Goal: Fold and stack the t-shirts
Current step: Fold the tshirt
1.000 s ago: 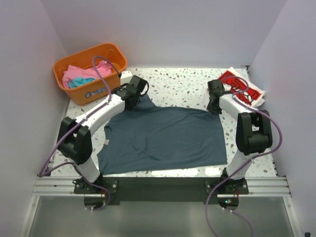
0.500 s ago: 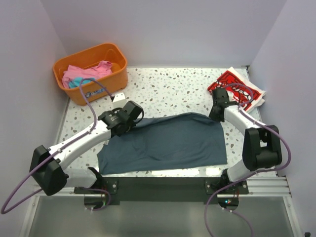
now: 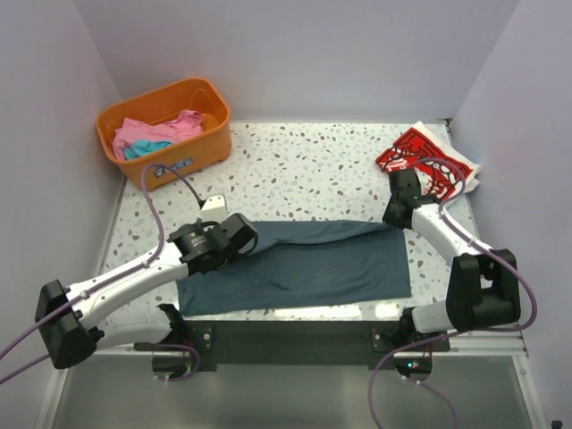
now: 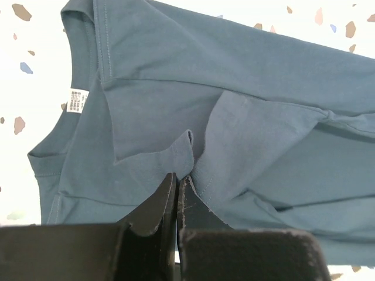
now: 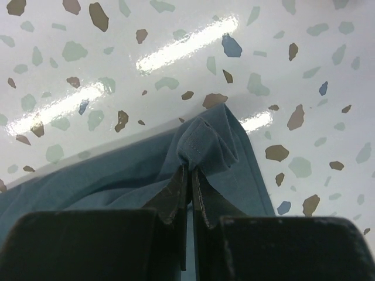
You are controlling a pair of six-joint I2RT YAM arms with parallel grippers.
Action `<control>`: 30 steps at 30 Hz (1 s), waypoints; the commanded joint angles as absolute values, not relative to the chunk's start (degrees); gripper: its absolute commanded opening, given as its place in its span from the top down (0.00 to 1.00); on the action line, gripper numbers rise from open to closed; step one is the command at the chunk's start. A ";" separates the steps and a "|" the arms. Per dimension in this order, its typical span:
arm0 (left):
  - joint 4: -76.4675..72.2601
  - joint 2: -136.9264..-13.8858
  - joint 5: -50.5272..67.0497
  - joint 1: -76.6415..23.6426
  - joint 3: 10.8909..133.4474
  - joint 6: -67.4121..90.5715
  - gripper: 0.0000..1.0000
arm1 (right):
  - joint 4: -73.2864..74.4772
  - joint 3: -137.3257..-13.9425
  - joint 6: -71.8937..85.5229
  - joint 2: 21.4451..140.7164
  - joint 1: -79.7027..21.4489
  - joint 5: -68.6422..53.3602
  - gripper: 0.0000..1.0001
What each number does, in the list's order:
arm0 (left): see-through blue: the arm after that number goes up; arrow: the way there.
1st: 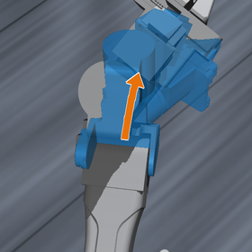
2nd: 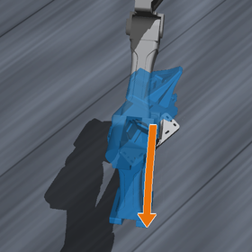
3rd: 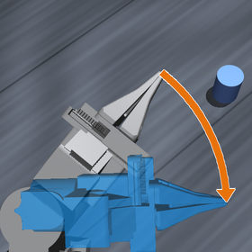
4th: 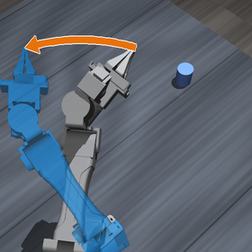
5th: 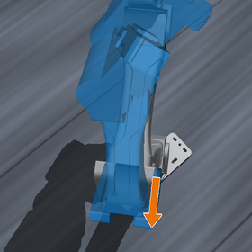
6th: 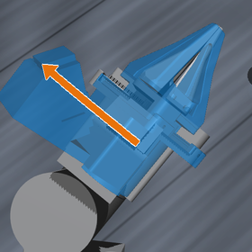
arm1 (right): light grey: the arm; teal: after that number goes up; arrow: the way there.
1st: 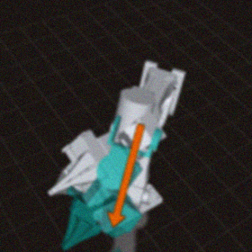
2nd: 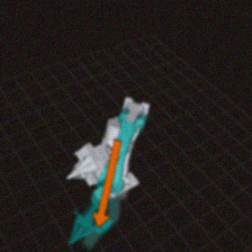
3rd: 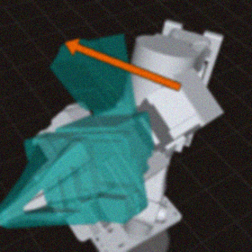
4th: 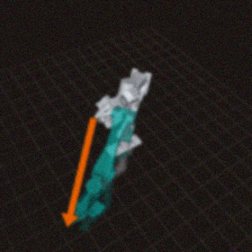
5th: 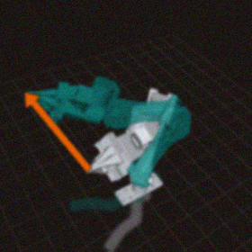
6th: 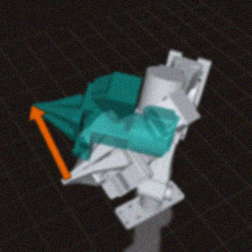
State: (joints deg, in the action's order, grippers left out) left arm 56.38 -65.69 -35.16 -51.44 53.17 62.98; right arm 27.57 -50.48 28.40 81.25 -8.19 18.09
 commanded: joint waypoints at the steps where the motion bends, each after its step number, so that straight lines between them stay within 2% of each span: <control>1: 57.57 -61.71 -33.76 -51.94 52.12 62.76 1.00 | 28.39 -49.57 27.16 78.93 -7.91 19.95 1.00; 6: 56.61 -57.49 -31.12 -52.21 51.51 58.90 1.00 | 28.56 -48.87 26.89 79.10 -7.91 19.86 1.00; 19: 53.70 -58.18 -21.18 -57.04 46.67 55.46 1.00 | 28.13 -47.82 27.42 80.51 -7.91 20.57 1.00; 22: 54.32 -59.59 -20.22 -57.30 46.23 54.76 0.83 | 28.04 -46.59 27.86 80.51 -7.91 20.48 0.94; 23: 53.79 -59.85 -19.17 -57.57 45.80 53.36 0.74 | 28.30 -46.23 28.30 80.59 -7.91 20.48 0.89; 24: 52.22 -59.77 -16.72 -58.53 45.44 52.65 0.53 | 28.56 -45.97 28.65 80.51 -7.91 20.74 0.85; 25: 51.60 -59.59 -15.74 -59.14 44.74 52.21 0.42 | 28.83 -45.79 29.09 80.51 -7.91 21.09 0.83; 26: 50.98 -59.24 -14.78 -59.67 44.48 51.08 0.24 | 29.96 -45.88 29.79 80.42 -7.91 21.27 0.79; 27: 51.32 -58.98 -13.63 -60.11 44.30 50.80 0.19 | 30.49 -45.88 30.23 80.25 -7.91 22.66 0.74; 28: 51.68 -58.89 -13.10 -60.29 44.38 50.28 0.15 | 31.37 -46.40 30.84 79.98 -7.91 23.63 0.66; 29: 52.11 -58.80 -12.92 -60.38 44.73 49.75 0.11 | 34.07 -46.93 32.42 79.81 -7.82 24.69 0.41; 30: 53.77 -58.36 -14.14 -60.38 45.08 49.92 0.01 | 35.41 -47.54 33.21 79.63 -7.91 26.61 0.31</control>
State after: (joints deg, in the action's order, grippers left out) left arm 53.89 -59.51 -15.90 -59.81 44.75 52.49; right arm 30.70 -45.93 30.11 80.51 -8.19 20.88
